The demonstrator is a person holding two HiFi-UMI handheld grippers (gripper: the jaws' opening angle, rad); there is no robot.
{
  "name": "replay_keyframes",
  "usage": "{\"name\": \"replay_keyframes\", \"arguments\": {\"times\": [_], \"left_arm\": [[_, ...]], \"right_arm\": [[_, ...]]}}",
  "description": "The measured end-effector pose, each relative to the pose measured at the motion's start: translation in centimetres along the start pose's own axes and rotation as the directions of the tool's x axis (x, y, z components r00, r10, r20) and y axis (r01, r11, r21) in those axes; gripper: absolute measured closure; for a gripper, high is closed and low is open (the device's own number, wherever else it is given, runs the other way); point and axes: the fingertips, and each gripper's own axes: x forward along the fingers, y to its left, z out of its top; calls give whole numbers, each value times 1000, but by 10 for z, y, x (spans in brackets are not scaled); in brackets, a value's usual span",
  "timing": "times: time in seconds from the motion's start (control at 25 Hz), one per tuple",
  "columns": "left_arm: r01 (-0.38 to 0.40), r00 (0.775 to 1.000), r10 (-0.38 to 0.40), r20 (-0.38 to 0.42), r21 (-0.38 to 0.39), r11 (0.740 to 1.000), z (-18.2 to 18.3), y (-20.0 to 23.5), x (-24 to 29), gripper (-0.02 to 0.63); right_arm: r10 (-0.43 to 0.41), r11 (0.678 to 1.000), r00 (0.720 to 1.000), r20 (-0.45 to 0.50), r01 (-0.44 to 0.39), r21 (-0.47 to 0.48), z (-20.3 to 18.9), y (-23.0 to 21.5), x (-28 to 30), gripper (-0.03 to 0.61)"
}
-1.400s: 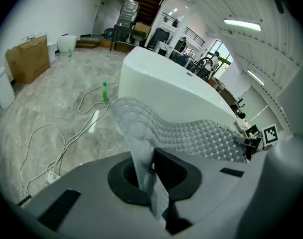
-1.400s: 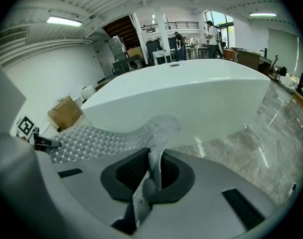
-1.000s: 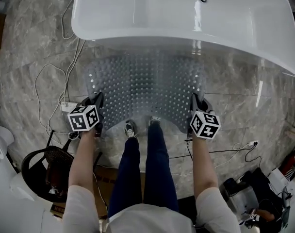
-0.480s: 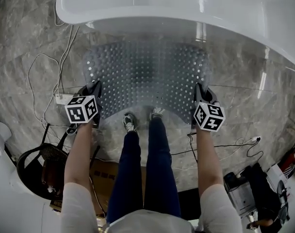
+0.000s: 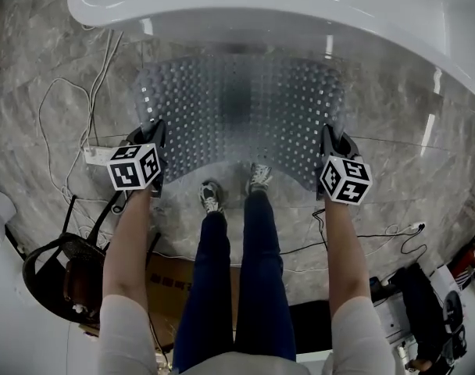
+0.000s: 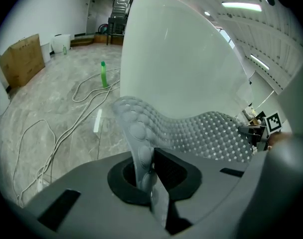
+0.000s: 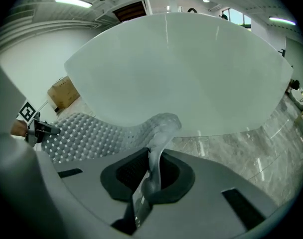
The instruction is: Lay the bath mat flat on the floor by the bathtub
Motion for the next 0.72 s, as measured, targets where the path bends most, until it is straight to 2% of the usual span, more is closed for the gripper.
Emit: {"name": "replay_keyframes", "arguments": {"times": [0.24,0.72], "left_arm": [[8,1000,-7,4,-41,999,-11,12,35,571],[-14,1000,14,-12,6,1000,-34,35,94,571]], "right_arm": [[-1,1000,1000,-14,1,-11,-12,-1,34,538],[-4,1000,999,-46,4,-10,-50,-16,90,538]]}}
